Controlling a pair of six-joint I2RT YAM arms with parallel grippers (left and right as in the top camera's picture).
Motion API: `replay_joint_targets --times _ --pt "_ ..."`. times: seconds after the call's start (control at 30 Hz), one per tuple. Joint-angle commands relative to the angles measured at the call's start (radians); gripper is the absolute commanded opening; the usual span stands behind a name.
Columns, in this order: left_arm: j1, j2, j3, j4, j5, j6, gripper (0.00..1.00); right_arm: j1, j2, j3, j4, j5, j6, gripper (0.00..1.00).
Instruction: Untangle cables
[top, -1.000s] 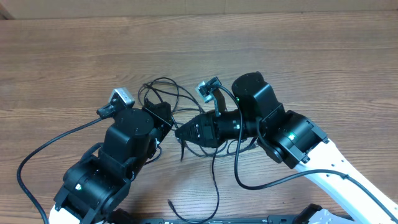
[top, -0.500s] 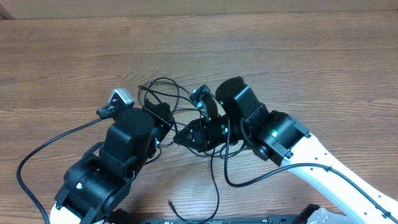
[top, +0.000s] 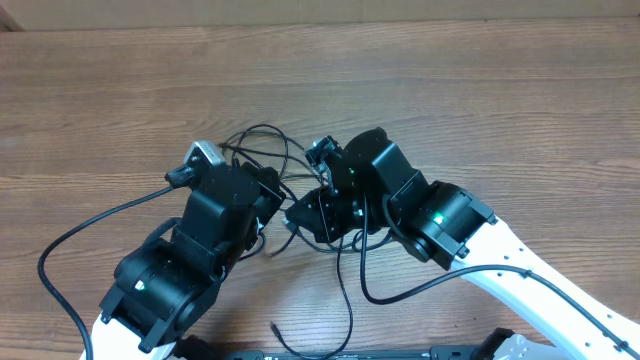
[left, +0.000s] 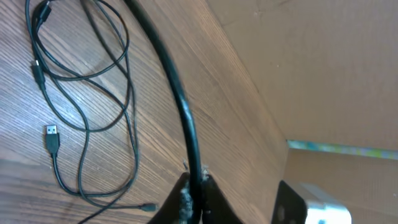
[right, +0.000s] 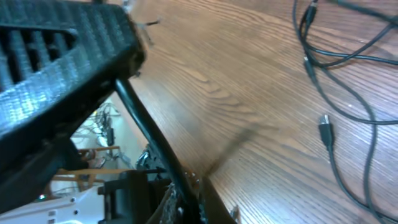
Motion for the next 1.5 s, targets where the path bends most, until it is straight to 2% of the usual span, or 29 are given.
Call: replay_joint_targets --times 0.0,0.03,0.13,0.17,0.23,0.3,0.5,0.7,0.8,0.9,1.1,1.3,1.37,1.4,1.43,1.47 --pt "-0.002 0.0 -0.001 -0.008 -0.002 -0.003 0.2 -0.002 -0.001 -0.003 -0.034 0.047 -0.019 0.04" --pt "-0.002 0.0 -0.001 -0.017 -0.005 -0.003 0.29 -0.002 -0.001 -0.003 -0.051 0.047 -0.019 0.04" --pt "-0.002 0.0 -0.001 -0.077 -0.032 -0.003 0.75 -0.002 -0.001 -0.003 -0.163 0.091 -0.019 0.04" --pt "-0.002 0.0 -0.001 -0.1 -0.039 -0.003 0.84 -0.002 -0.001 -0.003 -0.198 0.123 -0.015 0.04" --pt "-0.002 0.003 -0.001 -0.137 -0.052 -0.003 0.95 -0.002 -0.001 -0.003 -0.275 0.22 0.023 0.04" --pt "-0.002 0.01 -0.001 -0.164 -0.059 -0.003 0.99 -0.002 -0.001 -0.005 -0.32 0.283 0.037 0.04" --pt "-0.002 0.048 -0.001 -0.186 -0.051 -0.003 1.0 -0.002 0.002 -0.088 -0.33 0.388 0.038 0.04" --pt "-0.002 0.093 -0.001 -0.196 -0.038 -0.003 1.0 -0.002 0.041 -0.251 -0.182 0.385 0.068 0.04" --pt "-0.002 0.113 -0.001 -0.199 -0.037 -0.003 1.0 -0.001 0.068 -0.285 -0.126 0.383 0.067 0.12" --pt "-0.002 0.127 -0.001 -0.204 -0.037 -0.003 1.0 -0.001 0.111 -0.293 -0.065 0.389 0.063 0.27" --pt "-0.002 0.132 -0.001 -0.206 -0.038 -0.003 1.0 -0.002 0.216 -0.293 0.013 0.401 0.063 0.36" --pt "-0.002 0.132 -0.001 -0.208 -0.038 -0.003 1.0 -0.001 0.302 -0.293 0.03 0.402 0.058 0.38" --pt "-0.002 0.132 -0.001 -0.208 -0.038 -0.003 1.0 -0.001 0.326 -0.293 0.03 0.407 0.055 0.34" --pt "-0.002 0.132 -0.001 -0.208 -0.038 -0.003 1.0 -0.001 0.334 -0.293 0.029 0.413 0.056 0.25" --pt "-0.002 0.132 -0.001 -0.209 -0.038 -0.003 1.0 -0.001 0.341 -0.293 0.029 0.413 0.055 0.13" --pt "-0.002 0.132 -0.001 -0.209 -0.038 -0.003 1.0 -0.002 0.342 -0.293 0.029 0.413 0.056 0.05"
